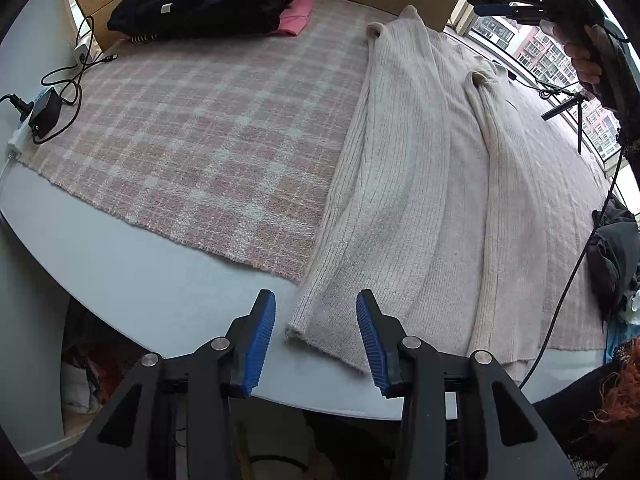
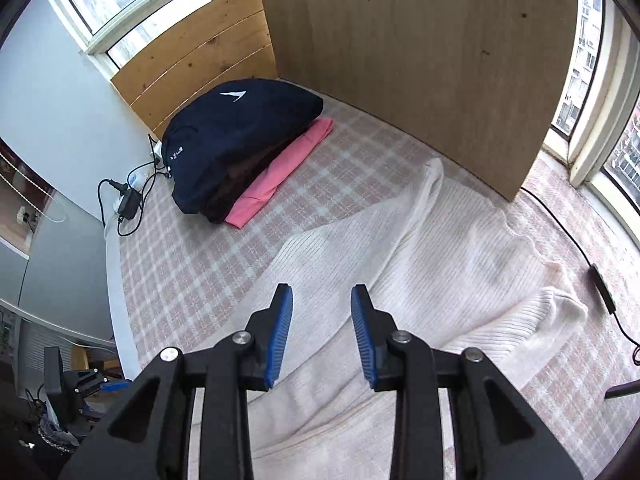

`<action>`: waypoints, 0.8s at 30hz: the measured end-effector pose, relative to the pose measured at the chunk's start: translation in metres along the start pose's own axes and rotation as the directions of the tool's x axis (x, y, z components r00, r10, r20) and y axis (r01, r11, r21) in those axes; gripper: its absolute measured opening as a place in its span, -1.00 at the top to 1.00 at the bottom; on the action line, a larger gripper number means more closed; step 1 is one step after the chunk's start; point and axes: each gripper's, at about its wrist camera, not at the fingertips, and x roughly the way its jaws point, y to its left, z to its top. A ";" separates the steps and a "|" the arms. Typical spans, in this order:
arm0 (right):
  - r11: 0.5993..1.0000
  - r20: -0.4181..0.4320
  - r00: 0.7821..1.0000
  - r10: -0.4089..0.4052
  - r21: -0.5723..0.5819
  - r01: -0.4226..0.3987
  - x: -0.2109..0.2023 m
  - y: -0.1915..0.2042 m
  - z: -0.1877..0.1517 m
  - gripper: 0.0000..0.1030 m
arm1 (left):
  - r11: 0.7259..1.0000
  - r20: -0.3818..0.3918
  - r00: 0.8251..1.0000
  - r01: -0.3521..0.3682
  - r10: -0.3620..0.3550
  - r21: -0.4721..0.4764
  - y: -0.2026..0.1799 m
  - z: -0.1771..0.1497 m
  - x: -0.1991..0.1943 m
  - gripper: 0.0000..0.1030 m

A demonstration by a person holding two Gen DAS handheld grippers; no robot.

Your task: Fold clothes

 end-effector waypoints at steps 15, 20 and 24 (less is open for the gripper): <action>0.950 -0.083 0.972 -0.220 0.208 0.233 -0.034 0.009 -0.071 0.40 | 0.968 -0.020 0.985 0.169 -0.169 0.184 0.003 0.010 0.014 0.13; 0.941 -0.101 0.975 -0.198 0.260 0.217 -0.022 0.027 -0.077 0.40 | 0.954 -0.022 0.980 0.200 -0.200 0.225 0.002 0.010 0.017 0.10; 0.923 -0.098 0.964 -0.247 0.281 0.265 -0.021 0.037 -0.096 0.17 | 0.945 -0.031 0.976 0.218 -0.217 0.243 0.006 0.007 0.014 0.10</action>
